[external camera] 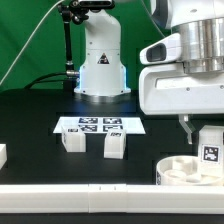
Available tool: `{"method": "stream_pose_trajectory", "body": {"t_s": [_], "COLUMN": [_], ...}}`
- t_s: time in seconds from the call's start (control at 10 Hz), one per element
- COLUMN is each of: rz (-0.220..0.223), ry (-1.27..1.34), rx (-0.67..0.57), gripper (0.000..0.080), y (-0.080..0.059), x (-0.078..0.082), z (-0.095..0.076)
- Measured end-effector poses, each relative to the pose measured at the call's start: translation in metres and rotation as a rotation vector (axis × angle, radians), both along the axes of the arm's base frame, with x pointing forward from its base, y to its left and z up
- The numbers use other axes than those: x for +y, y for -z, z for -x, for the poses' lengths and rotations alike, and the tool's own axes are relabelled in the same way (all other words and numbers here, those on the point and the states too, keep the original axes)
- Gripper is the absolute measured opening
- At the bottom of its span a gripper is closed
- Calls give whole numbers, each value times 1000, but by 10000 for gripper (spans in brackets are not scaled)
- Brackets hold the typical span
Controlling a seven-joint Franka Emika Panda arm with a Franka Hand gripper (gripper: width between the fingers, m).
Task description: Assemble stool
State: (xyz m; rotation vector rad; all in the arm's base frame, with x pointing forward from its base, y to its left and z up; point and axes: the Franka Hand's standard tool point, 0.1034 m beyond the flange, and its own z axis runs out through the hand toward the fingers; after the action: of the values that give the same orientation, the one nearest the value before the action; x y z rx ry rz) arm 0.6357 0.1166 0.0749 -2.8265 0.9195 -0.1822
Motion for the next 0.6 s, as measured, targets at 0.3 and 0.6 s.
{"method": "stream_pose_trajectory", "body": {"t_s": [0.3, 0.6], "rz": [-30, -62], "ry": [150, 288], "rx": [16, 32], "gripper": [340, 340], "y": [-1, -1], "x": [-1, -2], "z": [-1, -2]}}
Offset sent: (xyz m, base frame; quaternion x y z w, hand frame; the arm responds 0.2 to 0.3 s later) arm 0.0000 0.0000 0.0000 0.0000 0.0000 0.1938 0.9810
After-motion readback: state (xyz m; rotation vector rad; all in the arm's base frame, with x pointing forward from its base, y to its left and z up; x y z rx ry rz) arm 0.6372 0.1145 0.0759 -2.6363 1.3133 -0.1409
